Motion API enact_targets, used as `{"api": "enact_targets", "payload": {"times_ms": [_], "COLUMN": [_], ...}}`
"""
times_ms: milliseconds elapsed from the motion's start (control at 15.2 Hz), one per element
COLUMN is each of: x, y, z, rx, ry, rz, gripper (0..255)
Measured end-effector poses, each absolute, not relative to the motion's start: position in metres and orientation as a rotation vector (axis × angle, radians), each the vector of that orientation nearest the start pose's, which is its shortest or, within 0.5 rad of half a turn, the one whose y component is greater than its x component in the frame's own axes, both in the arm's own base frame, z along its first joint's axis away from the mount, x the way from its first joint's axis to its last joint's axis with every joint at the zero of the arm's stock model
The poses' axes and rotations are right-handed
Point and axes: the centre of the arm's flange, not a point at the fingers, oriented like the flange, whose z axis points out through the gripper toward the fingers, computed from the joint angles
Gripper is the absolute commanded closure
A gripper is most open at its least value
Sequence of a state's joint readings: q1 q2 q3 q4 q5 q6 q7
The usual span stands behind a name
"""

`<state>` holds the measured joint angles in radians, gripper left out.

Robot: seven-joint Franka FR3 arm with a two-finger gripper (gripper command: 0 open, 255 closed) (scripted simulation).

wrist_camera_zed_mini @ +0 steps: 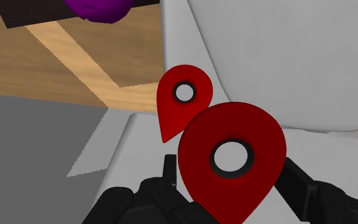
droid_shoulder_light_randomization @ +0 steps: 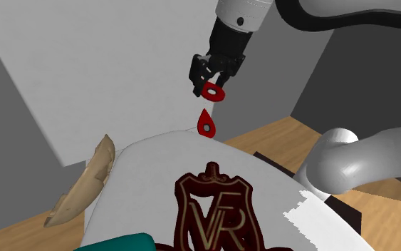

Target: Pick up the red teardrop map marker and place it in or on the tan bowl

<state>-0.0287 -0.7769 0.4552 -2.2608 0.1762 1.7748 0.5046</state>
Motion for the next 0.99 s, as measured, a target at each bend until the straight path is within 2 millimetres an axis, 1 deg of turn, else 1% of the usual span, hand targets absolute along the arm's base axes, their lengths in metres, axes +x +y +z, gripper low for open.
{"api": "enact_targets", "payload": {"times_ms": [66,132,264,462,660,792,858,990], "x": [0.295,0.295,0.297,0.298,0.299,0.299,0.302,0.302], "y": [0.208,0.215,0.237,0.274,0.314,0.339,0.349,0.377], "z": [0.623,0.626,0.629,0.626,0.627,0.628,0.631,0.628], "rx": [-3.132,-3.132,-3.132,-3.133,-3.134,-3.134,-3.135,-3.135], "ry": [0.275,0.275,0.274,0.274,0.273,0.274,0.274,0.274], "rz": [-0.428,-0.428,-0.428,-0.428,-0.429,-0.429,-0.429,-0.428], "gripper": [255,255,255,255,255,255,255,255]}}
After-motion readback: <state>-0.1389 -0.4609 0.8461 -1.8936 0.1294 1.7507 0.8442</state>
